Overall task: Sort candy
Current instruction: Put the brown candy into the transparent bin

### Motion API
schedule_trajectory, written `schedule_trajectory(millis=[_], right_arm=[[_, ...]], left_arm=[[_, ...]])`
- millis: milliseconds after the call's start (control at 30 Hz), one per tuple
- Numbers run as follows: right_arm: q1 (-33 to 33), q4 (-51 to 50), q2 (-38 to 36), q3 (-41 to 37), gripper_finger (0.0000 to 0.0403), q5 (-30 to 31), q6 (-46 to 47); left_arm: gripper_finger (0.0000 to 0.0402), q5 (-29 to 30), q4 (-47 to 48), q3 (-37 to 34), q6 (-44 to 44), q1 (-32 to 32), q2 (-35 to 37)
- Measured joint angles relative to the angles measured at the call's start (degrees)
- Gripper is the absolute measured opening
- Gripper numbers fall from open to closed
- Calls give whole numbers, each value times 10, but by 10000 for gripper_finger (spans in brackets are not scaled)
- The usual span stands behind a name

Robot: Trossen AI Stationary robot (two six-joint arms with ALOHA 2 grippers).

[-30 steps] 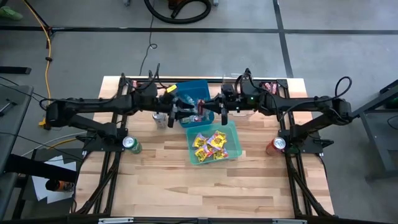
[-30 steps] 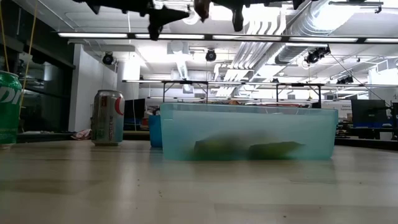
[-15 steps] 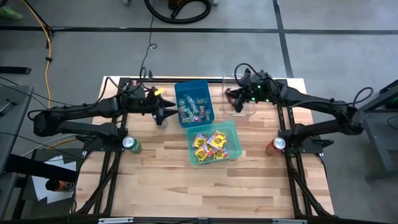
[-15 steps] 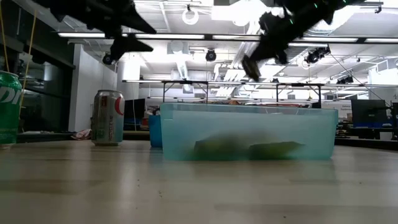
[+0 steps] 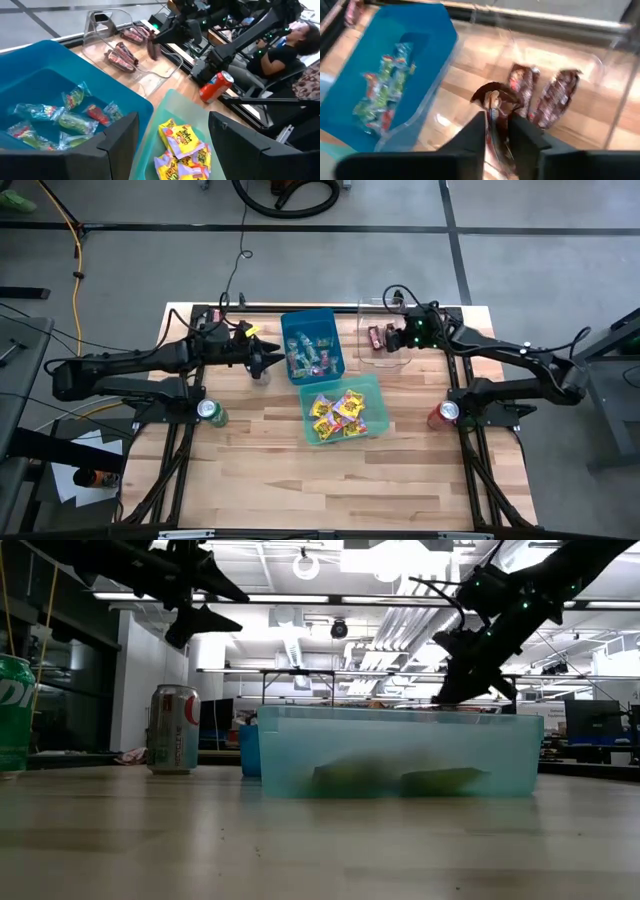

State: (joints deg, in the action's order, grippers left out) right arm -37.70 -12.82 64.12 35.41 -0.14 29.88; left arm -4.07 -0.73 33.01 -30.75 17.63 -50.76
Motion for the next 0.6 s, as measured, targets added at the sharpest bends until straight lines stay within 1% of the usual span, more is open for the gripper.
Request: schedule_trajectory(millis=[67,267,333,400,500,567,600], right_arm=[[1,-11,0,13,105,3,-2],[-2,-85,0,61,211,11,-22],[-5,-93,0,82,235,13,-37],[-10,-99,0,109,248,27,-44],[-28,-135,0,162,253,105,-39],[-47,-172,3,199,254,164,-25],[-60,-188,6,217,254,185,-14]], left_arm=[[224,2,0,0,7,0,0],[224,2,0,0,9,0,0],[224,2,0,0,9,0,0],[224,2,0,0,9,0,0],[224,2,0,0,9,0,0],[224,2,0,0,9,0,0],[224,2,0,0,9,0,0]])
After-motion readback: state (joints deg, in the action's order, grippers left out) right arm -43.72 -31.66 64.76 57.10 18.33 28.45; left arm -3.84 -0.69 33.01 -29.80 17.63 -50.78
